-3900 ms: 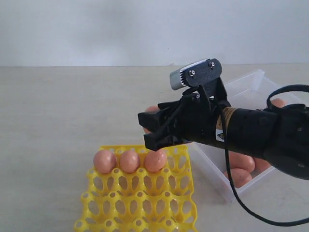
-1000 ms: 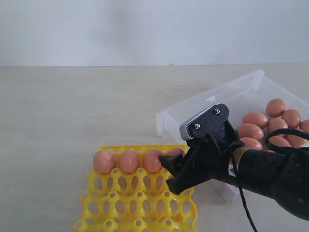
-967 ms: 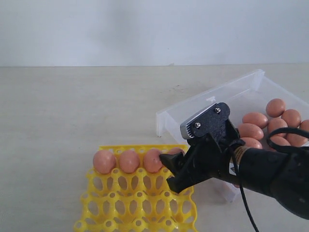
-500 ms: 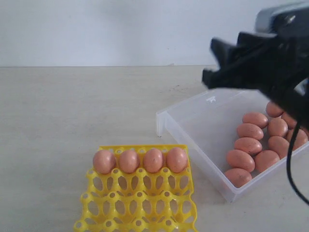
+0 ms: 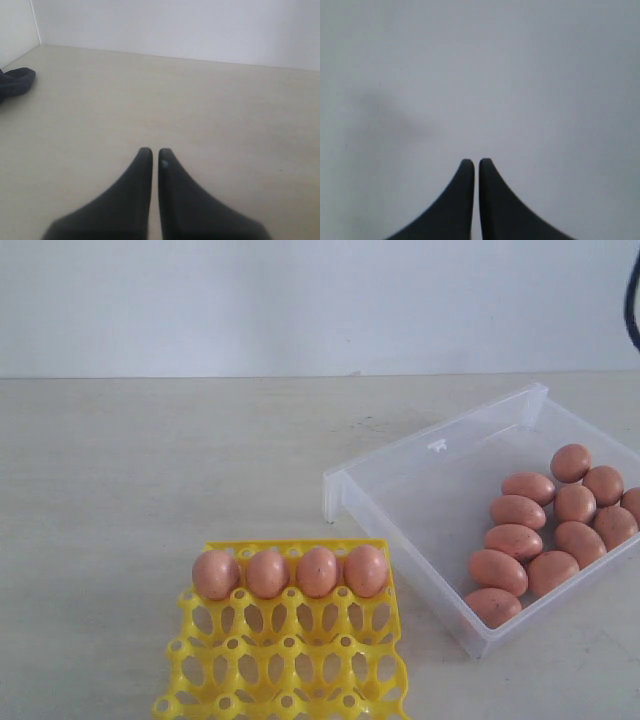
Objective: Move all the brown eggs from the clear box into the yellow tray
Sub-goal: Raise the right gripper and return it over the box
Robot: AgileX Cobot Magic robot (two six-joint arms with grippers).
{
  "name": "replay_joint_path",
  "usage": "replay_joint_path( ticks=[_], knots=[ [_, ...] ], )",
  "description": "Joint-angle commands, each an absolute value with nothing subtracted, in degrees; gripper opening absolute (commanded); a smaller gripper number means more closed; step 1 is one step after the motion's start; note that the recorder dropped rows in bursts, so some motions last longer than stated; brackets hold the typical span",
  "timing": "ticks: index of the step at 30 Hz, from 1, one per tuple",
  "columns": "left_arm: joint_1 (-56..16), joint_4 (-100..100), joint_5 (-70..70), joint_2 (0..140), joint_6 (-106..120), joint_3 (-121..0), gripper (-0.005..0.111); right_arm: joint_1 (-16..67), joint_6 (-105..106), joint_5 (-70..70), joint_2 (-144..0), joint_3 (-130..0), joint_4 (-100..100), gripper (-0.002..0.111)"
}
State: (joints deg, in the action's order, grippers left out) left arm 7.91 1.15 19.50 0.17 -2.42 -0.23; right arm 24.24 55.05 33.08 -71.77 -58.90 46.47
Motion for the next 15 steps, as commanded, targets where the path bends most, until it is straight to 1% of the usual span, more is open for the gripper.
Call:
replay_joint_path(
  ticks=[1,4,7,9,11,13,15],
  knots=[
    [7.4,1.1,19.3,0.0,-2.2,0.0,0.004,13.0,67.0,2.6,-81.6,-69.0,65.2,0.0],
    [7.4,1.1,19.3,0.0,-2.2,0.0,0.004,3.6,60.8,-16.3,-87.9,-73.7,68.7,0.0],
    [7.4,1.1,19.3,0.0,-2.2,0.0,0.004,-3.4,49.2,-31.8,-93.0,-76.8,61.4,0.0],
    [7.4,1.1,19.3,0.0,-2.2,0.0,0.004,-6.5,42.7,-41.1,-95.6,-78.5,50.9,0.0],
    [7.4,1.1,19.3,0.0,-2.2,0.0,0.004,-8.3,34.3,-49.1,-98.0,-80.1,34.3,0.0],
    [7.4,1.1,19.3,0.0,-2.2,0.0,0.004,-9.1,25.1,-53.4,-99.6,-80.4,20.8,0.0],
    [7.4,1.1,19.3,0.0,-2.2,0.0,0.004,-9.1,15.6,-54.8,-100.4,-80.5,11.7,0.0]
  ],
)
